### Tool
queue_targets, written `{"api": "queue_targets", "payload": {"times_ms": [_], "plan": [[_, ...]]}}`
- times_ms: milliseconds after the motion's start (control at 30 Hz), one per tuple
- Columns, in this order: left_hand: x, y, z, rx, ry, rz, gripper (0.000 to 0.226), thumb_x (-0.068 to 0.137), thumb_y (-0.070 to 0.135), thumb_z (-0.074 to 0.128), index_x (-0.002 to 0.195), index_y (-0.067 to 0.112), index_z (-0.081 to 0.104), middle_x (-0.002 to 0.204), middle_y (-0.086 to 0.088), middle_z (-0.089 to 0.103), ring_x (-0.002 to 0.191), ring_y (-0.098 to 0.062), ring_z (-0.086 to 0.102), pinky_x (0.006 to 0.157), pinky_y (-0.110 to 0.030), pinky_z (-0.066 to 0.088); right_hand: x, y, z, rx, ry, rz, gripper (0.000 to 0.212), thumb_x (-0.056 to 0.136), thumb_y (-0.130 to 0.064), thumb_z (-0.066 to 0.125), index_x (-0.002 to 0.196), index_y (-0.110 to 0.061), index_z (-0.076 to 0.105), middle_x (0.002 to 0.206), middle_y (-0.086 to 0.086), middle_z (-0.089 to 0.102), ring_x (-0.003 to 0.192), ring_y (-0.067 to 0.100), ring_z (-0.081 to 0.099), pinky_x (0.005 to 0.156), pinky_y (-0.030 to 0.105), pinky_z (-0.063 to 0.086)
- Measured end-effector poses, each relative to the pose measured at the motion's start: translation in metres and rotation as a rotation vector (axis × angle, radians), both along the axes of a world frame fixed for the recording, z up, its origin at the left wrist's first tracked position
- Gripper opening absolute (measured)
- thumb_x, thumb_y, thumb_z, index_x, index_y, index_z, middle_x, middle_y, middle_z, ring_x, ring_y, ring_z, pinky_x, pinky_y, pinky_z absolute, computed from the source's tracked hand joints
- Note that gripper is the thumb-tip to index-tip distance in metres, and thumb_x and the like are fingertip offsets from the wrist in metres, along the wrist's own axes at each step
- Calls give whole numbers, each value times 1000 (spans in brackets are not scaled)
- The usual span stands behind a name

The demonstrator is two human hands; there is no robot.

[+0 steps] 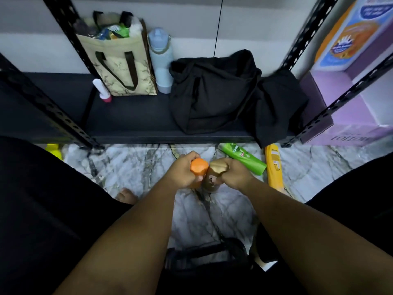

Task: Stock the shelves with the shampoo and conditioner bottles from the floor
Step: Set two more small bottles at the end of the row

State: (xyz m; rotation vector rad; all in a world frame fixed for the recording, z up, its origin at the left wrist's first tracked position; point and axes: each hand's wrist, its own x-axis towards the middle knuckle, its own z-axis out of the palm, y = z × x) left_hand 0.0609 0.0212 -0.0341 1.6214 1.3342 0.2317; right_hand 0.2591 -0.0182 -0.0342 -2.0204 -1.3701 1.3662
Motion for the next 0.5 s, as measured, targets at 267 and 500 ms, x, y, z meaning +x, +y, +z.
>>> {"api": "queue_targets", "payload": {"times_ms": [267, 500], "plan": [[-15, -11, 7, 119, 109, -87, 46, 76, 15, 84, 114, 24, 61, 113, -5, 62, 102, -26, 60, 79, -30, 41, -22, -21, 1, 152, -276, 222, 38, 78, -17, 79, 112, -19, 63, 104, 4, 70, 97, 24, 64, 76, 28, 44], [-7, -14, 13, 153, 245, -133, 55, 75, 14, 81, 124, 19, 56, 121, -12, 58, 105, -33, 59, 86, -39, 53, -28, -18, 7, 166, -374, 211, 48, 79, -14, 75, 124, -18, 59, 119, 13, 65, 111, 32, 60, 87, 31, 45]]}}
